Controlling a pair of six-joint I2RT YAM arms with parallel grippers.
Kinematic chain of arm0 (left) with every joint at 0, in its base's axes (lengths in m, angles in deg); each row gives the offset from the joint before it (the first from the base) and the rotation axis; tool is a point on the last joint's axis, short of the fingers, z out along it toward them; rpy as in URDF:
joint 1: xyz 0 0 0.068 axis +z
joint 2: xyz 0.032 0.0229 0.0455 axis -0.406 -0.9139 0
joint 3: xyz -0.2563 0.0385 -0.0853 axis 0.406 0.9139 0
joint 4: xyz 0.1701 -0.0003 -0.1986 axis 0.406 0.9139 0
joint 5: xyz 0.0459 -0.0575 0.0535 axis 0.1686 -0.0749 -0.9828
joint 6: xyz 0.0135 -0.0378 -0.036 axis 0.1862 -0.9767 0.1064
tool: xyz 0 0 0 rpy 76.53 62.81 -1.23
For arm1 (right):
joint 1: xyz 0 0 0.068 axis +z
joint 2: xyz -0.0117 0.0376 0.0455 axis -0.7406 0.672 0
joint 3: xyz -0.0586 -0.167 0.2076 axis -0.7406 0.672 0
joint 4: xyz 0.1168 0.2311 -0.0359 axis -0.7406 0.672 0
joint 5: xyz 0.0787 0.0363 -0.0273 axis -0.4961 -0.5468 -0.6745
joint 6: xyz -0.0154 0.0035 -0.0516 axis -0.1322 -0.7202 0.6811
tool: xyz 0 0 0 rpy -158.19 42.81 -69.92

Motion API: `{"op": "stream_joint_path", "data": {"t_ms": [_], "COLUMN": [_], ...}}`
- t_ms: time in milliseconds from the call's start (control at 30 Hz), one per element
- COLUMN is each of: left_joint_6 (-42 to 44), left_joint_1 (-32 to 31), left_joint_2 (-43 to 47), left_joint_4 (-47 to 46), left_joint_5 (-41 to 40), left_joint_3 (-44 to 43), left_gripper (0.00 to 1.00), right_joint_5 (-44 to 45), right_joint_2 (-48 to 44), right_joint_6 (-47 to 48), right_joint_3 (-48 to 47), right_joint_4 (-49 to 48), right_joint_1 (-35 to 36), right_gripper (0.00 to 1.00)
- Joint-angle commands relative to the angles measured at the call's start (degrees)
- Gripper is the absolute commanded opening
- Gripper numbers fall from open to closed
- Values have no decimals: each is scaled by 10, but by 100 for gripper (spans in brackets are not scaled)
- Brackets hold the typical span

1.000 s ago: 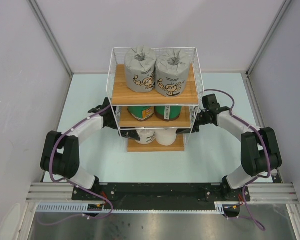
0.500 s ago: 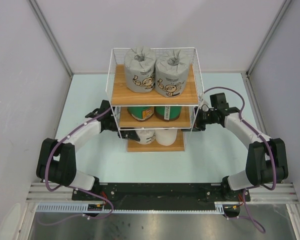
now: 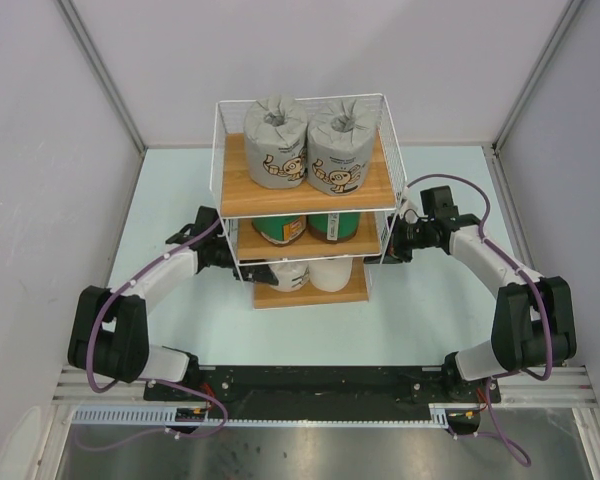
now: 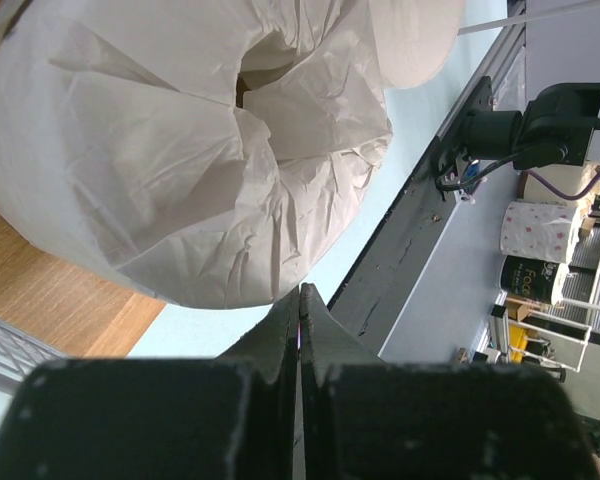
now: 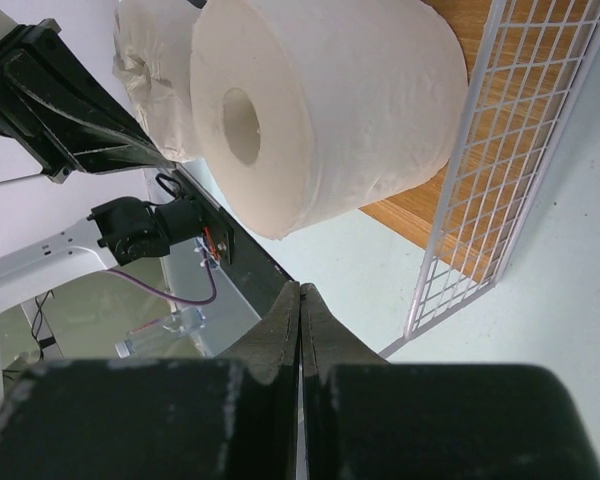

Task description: Place and organize the paper towels onto the shelf

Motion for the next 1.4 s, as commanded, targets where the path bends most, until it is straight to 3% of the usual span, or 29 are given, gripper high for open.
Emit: {"op": "stream_joint_path", "data": {"t_ms": [0,533,700,1033,1367], "left_joint_6": [15,2,36,68,94], "left_joint_1": [5,-27,-40,-40,-18], "left_joint_2": [18,-6,-35,-75,-86], "left_joint_4": [17,29,80,113,124], "left_joint_5": [43,20,-31,-44,-35], "left_joint_3": [5,10,-34,-103,-112], "left_gripper": [0,0,0,0,0], "right_joint_5": [-1,-6,-11,-14,-13], "right_joint_2": [-12,-6,-1,1,-1], "right_joint_6": [11,29,32,36,39], "right_joint_3": [-2,-2,-2,-2,-2], "right_joint_4": [8,18,15,16,19], "right_joint_1": [-6,-15,-18,-21,-23], "right_gripper": [0,0,0,0,0]}}
